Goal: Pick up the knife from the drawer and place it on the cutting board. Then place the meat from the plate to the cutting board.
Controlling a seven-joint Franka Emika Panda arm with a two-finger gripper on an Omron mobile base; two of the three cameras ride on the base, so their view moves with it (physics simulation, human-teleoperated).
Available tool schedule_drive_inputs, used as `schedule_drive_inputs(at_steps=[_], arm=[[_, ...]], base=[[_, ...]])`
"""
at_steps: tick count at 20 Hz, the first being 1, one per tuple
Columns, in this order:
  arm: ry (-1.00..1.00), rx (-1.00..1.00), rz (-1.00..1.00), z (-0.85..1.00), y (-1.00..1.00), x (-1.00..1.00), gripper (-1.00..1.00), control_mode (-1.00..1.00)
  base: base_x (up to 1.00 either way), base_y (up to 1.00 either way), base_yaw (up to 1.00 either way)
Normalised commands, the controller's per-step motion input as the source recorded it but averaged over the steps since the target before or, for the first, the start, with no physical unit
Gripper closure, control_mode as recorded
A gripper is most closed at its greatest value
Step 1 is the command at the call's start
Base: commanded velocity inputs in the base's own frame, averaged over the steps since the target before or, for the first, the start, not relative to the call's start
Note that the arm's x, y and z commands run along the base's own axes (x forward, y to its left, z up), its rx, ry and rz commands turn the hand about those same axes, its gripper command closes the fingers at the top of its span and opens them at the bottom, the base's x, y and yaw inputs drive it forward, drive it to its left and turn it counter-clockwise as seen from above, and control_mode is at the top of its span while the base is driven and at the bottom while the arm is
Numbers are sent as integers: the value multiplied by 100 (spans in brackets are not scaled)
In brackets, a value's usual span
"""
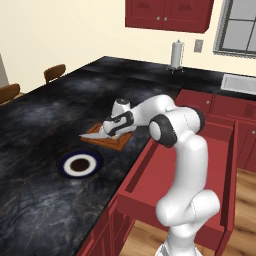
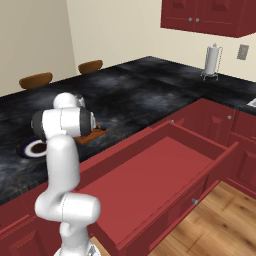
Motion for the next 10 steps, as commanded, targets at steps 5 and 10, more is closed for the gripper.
schedule_drive_inputs(at_steps=[5,10], arm=[[2,0,0,-19,0,28,100,-100],[1,0,0,-21,0,19,100,-100]], base=[[0,0,0],[0,0,0]])
